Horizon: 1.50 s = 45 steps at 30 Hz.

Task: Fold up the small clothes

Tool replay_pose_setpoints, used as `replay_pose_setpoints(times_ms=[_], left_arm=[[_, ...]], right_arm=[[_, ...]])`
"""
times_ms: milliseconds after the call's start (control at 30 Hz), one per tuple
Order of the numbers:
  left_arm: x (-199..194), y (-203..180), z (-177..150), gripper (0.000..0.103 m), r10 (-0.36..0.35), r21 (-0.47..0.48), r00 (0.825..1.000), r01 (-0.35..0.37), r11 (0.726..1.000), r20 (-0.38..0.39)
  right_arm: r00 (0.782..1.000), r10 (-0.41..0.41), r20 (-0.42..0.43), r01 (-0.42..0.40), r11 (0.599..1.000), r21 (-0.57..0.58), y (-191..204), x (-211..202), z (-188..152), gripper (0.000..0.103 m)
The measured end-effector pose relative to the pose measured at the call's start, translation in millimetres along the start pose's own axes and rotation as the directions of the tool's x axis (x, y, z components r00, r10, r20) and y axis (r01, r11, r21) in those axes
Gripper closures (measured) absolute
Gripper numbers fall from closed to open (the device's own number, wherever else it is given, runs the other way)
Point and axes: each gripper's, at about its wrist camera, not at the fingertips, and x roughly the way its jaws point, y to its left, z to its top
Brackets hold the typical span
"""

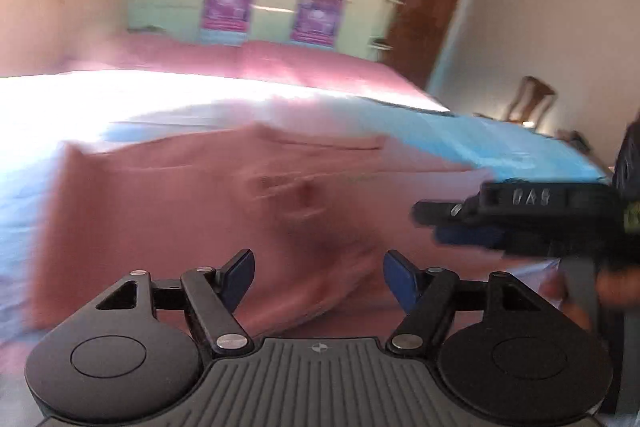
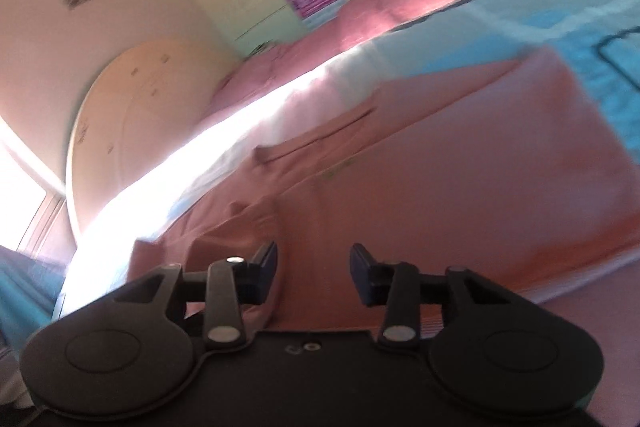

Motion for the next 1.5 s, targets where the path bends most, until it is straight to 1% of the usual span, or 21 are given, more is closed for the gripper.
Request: replay_pose_setpoints(times_ms=[133, 167, 267, 400, 433, 467, 500, 533, 667, 700, 733, 800, 867, 1000, 1067, 1100, 1133, 1233, 1333, 1433, 1500], left_arm=[[-37, 51, -27, 0.033, 0.212, -0.042, 0.977, -0.213, 0.976, -0.034], [-39, 65, -32, 0.033, 0.243, -0.073, 0.968, -0.247, 0.966, -0.062], [-35, 93, -45, 0.033, 0.291, -0.107, 0.952, -0.301, 0.948, -0.096], [-23, 96, -43, 0.033, 0.298, -0.073, 0.952, -0.302, 0.95, -0.07], [-23, 96, -42, 0.033, 0.298, -0.074, 0.953, -0.302, 0.95, -0.064], [-21, 95, -38, 0.033, 0.295, -0.084, 0.954, -0.299, 0.951, -0.057], [-20, 96, -37, 0.034, 0.293, -0.094, 0.955, -0.297, 0.95, -0.05], [-18, 99, -38, 0.039, 0.295, -0.099, 0.954, -0.298, 0.949, -0.046], [-24, 107, -46, 0.05, 0.296, -0.118, 0.955, -0.298, 0.947, -0.034], [-24, 108, -46, 0.06, 0.295, -0.118, 0.955, -0.296, 0.948, -0.031], [-24, 109, -48, 0.075, 0.291, -0.12, 0.956, -0.292, 0.949, -0.028], [-25, 111, -50, 0.088, 0.265, -0.129, 0.964, -0.266, 0.955, -0.032], [-26, 111, -52, 0.088, 0.262, -0.121, 0.964, -0.265, 0.957, -0.034], [-24, 108, -52, 0.088, 0.271, -0.097, 0.962, -0.273, 0.957, -0.035], [-25, 102, -51, 0.088, 0.289, -0.059, 0.957, -0.289, 0.955, -0.016], [-27, 99, -51, 0.088, 0.299, -0.041, 0.954, -0.299, 0.953, -0.008], [-27, 97, -51, 0.088, 0.298, -0.03, 0.955, -0.298, 0.954, -0.007], [-26, 100, -50, 0.088, 0.273, -0.053, 0.962, -0.273, 0.96, -0.012], [-25, 105, -52, 0.088, 0.284, -0.082, 0.959, -0.284, 0.955, -0.018], [-26, 103, -56, 0.088, 0.295, -0.071, 0.955, -0.296, 0.953, -0.016], [-28, 100, -58, 0.088, 0.298, -0.066, 0.954, -0.298, 0.952, -0.013]], right_arm=[[0.999, -0.032, -0.036, 0.023, 0.972, -0.234, 41, 18, -9, 0.041], [0.998, -0.041, -0.043, 0.026, 0.953, -0.301, 53, 23, -11, 0.043], [0.993, -0.11, -0.046, 0.071, 0.857, -0.51, 84, 39, -25, 0.046], [0.983, -0.182, 0.009, 0.135, 0.694, -0.708, 117, 54, -44, 0.053], [0.981, -0.189, 0.038, 0.154, 0.649, -0.745, 124, 55, -49, 0.059], [0.979, -0.191, 0.066, 0.173, 0.622, -0.764, 129, 56, -51, 0.086], [0.975, -0.203, 0.088, 0.197, 0.617, -0.762, 132, 56, -51, 0.097], [0.969, -0.219, 0.113, 0.231, 0.646, -0.727, 131, 53, -46, 0.096], [0.951, -0.237, 0.201, 0.304, 0.84, -0.449, 94, 15, -15, 0.096], [0.949, -0.251, 0.192, 0.306, 0.881, -0.362, 77, 7, -10, 0.096], [0.951, -0.259, 0.169, 0.301, 0.904, -0.304, 62, 3, -8, 0.096], [0.953, -0.284, 0.111, 0.302, 0.924, -0.233, 39, 5, -9, 0.096], [0.965, -0.252, 0.076, 0.259, 0.958, -0.123, 18, 4, -9, 0.096], [0.978, -0.202, 0.056, 0.202, 0.979, 0.001, -3, -2, -9, 0.087], [0.98, -0.189, 0.058, 0.187, 0.981, 0.047, -6, -2, -5, 0.06], [0.981, -0.183, 0.06, 0.178, 0.981, 0.075, -10, -3, -4, 0.055], [0.985, -0.164, 0.056, 0.158, 0.983, 0.098, -13, -4, -6, 0.058], [0.991, -0.129, 0.02, 0.126, 0.985, 0.12, -23, 4, 1, 0.096], [0.991, -0.135, 0.027, 0.133, 0.99, 0.049, -10, 11, 13, 0.096], [0.991, -0.07, 0.117, 0.076, 0.996, -0.053, 23, -6, 34, 0.097], [0.977, -0.015, 0.215, 0.043, 0.991, -0.123, 46, -31, 46, 0.097]])
